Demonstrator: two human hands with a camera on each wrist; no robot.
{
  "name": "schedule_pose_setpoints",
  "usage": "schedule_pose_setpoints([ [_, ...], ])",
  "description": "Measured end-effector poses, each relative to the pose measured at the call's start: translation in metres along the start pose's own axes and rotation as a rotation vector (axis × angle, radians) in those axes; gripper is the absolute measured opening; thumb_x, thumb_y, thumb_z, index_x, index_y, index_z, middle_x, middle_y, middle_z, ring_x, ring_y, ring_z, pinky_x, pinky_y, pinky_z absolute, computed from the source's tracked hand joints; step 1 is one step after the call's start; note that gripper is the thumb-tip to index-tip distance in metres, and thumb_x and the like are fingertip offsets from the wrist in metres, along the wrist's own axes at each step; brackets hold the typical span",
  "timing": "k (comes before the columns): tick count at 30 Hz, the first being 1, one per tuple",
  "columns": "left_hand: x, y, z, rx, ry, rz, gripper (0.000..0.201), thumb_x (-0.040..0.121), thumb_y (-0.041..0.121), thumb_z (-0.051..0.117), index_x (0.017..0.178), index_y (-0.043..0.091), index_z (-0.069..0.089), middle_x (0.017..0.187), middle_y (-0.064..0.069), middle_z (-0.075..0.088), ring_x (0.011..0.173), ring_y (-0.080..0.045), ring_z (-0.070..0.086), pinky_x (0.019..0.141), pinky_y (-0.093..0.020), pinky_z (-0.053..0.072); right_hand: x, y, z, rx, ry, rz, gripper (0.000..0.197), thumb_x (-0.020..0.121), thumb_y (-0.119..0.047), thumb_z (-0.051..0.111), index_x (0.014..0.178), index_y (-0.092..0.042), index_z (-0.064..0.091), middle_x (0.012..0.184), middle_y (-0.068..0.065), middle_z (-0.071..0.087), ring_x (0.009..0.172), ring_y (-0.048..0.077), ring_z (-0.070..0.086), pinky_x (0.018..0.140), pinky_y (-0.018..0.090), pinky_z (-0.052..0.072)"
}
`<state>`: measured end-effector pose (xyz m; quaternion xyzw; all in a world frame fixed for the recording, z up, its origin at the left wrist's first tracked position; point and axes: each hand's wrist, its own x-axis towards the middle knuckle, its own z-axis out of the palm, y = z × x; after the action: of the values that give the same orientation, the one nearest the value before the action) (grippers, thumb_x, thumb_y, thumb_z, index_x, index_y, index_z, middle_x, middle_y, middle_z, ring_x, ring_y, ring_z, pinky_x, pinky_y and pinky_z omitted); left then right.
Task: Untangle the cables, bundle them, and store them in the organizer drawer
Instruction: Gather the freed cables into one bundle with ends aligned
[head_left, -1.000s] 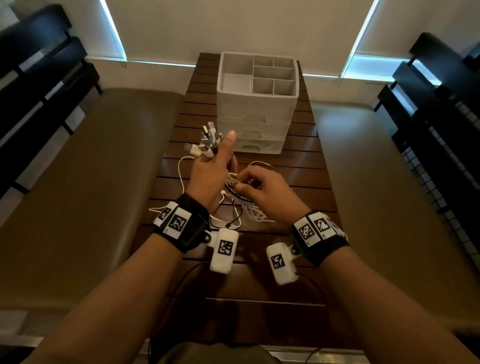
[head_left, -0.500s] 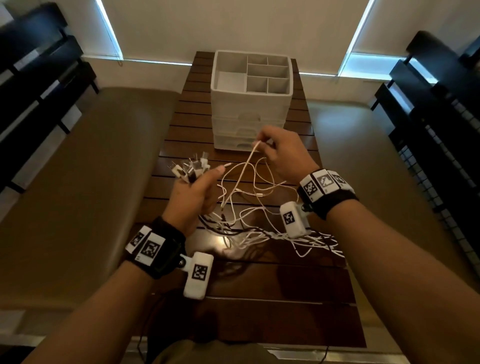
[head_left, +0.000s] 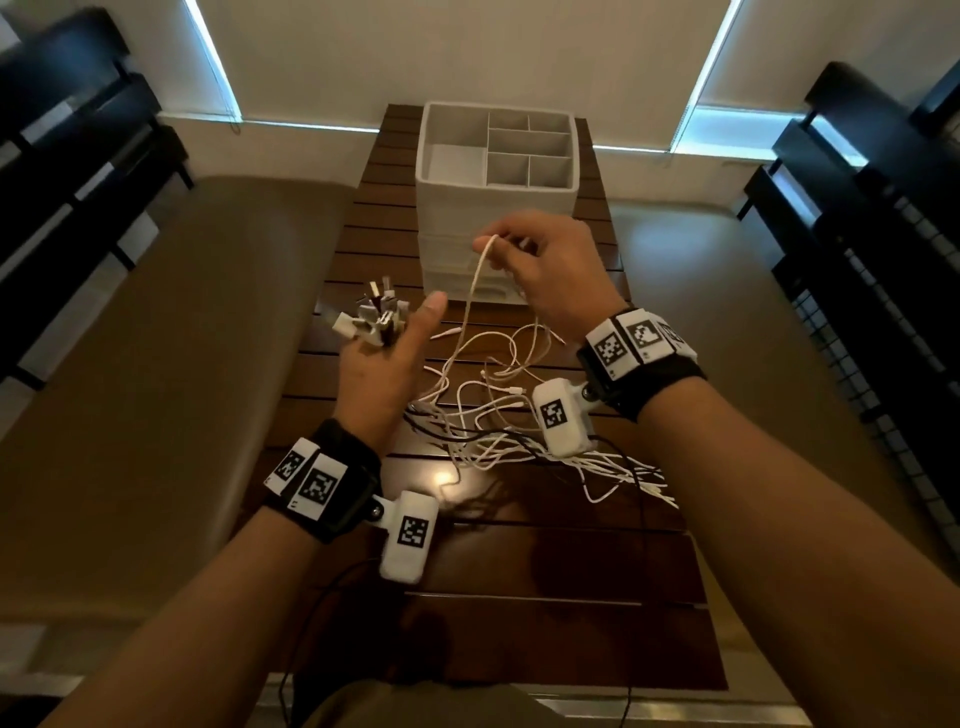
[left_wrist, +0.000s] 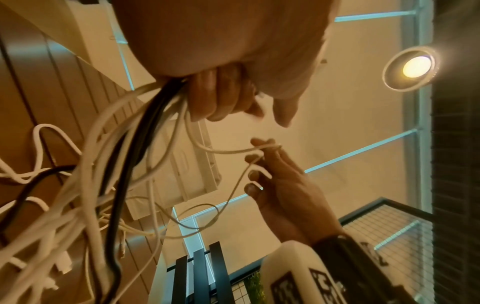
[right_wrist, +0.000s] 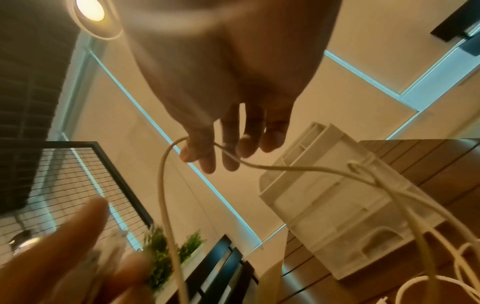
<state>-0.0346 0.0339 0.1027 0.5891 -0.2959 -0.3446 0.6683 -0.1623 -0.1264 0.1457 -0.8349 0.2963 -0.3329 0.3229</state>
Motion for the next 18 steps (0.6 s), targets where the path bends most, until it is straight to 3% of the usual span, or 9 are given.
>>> schedule_pose_setpoints([
  [1, -0.001, 0.003, 0.004, 0.020, -0.026, 0.067, 0.017, 0.089, 0.038, 0.078, 0.081, 0.027, 0.067, 0.061, 0.016, 0.061, 0.056, 0.002, 0.054, 0.059, -0.018, 0.044, 0.001, -0.005, 0.003, -0.008, -0.057, -0.051, 0.017, 0.099, -0.027, 0.068, 0.105, -0.016, 0.080, 0.094, -0.005, 0.072, 0.085, 0.011, 0.065, 0.075, 0.031, 0.055],
  [3, 0.000, 0.007, 0.010, 0.059, -0.089, 0.155, 0.014, 0.090, 0.028, 0.076, 0.096, 0.017, 0.072, 0.071, 0.018, 0.073, 0.066, 0.006, 0.065, 0.065, -0.012, 0.049, -0.002, -0.014, 0.009, -0.083, -0.215, -0.123, 0.016, 0.098, -0.022, 0.068, 0.108, -0.016, 0.080, 0.098, -0.010, 0.073, 0.083, 0.001, 0.065, 0.073, 0.019, 0.051],
  [5, 0.002, 0.007, 0.012, 0.133, -0.074, 0.190, 0.007, 0.095, 0.018, 0.074, 0.092, 0.012, 0.071, 0.067, 0.020, 0.071, 0.063, 0.008, 0.064, 0.063, -0.009, 0.047, -0.005, -0.014, 0.012, -0.139, -0.290, -0.160, 0.017, 0.099, -0.015, 0.067, 0.110, -0.014, 0.079, 0.096, -0.008, 0.075, 0.075, -0.006, 0.065, 0.067, 0.012, 0.052],
  [7, 0.005, 0.004, 0.008, 0.186, -0.020, 0.206, 0.016, 0.098, 0.015, 0.073, 0.082, 0.014, 0.069, 0.062, 0.020, 0.068, 0.060, 0.007, 0.061, 0.063, -0.010, 0.045, -0.005, -0.008, 0.014, -0.214, -0.296, -0.175, 0.015, 0.098, -0.011, 0.065, 0.104, -0.014, 0.079, 0.091, -0.002, 0.076, 0.072, -0.001, 0.065, 0.065, 0.018, 0.054],
  [9, 0.005, 0.000, 0.002, 0.178, -0.011, 0.181, 0.024, 0.100, 0.018, 0.070, 0.077, 0.019, 0.068, 0.062, 0.016, 0.066, 0.060, 0.002, 0.059, 0.063, -0.016, 0.046, -0.004, -0.001, 0.019, -0.318, -0.305, -0.127, 0.011, 0.097, -0.008, 0.063, 0.096, -0.012, 0.073, 0.086, 0.002, 0.072, 0.074, 0.013, 0.065, 0.070, 0.037, 0.057],
  [10, 0.004, -0.002, -0.001, 0.160, -0.015, 0.169, 0.028, 0.102, 0.020, 0.068, 0.073, 0.023, 0.067, 0.061, 0.015, 0.063, 0.059, -0.002, 0.057, 0.062, -0.021, 0.046, -0.004, 0.005, 0.022, -0.352, -0.301, -0.071, 0.009, 0.097, -0.008, 0.063, 0.093, -0.011, 0.070, 0.084, 0.005, 0.070, 0.075, 0.020, 0.065, 0.072, 0.045, 0.057],
  [13, -0.003, -0.005, -0.009, 0.090, -0.047, 0.147, 0.041, 0.098, 0.022, 0.064, 0.058, 0.028, 0.058, 0.056, 0.013, 0.049, 0.052, -0.007, 0.044, 0.056, -0.025, 0.038, -0.003, 0.026, 0.020, -0.358, -0.211, 0.224, 0.017, 0.104, -0.019, 0.059, 0.090, -0.012, 0.067, 0.086, 0.008, 0.071, 0.078, 0.028, 0.069, 0.077, 0.050, 0.060],
  [15, -0.004, -0.008, -0.011, 0.075, -0.065, 0.065, 0.045, 0.099, 0.014, 0.064, 0.057, 0.027, 0.053, 0.052, 0.014, 0.044, 0.046, -0.005, 0.038, 0.049, -0.019, 0.035, -0.004, 0.035, 0.013, -0.286, -0.140, 0.322, 0.027, 0.107, -0.030, 0.056, 0.091, -0.014, 0.071, 0.084, 0.004, 0.072, 0.077, 0.024, 0.071, 0.074, 0.044, 0.061],
  [18, 0.005, -0.017, -0.011, 0.193, -0.094, -0.136, 0.028, 0.100, 0.014, 0.067, 0.073, 0.012, 0.060, 0.047, 0.014, 0.044, 0.041, -0.004, 0.036, 0.040, -0.015, 0.032, -0.001, 0.022, 0.006, -0.224, -0.123, 0.214, 0.026, 0.107, -0.030, 0.056, 0.098, -0.015, 0.075, 0.084, -0.001, 0.070, 0.075, 0.014, 0.067, 0.063, 0.021, 0.048],
])
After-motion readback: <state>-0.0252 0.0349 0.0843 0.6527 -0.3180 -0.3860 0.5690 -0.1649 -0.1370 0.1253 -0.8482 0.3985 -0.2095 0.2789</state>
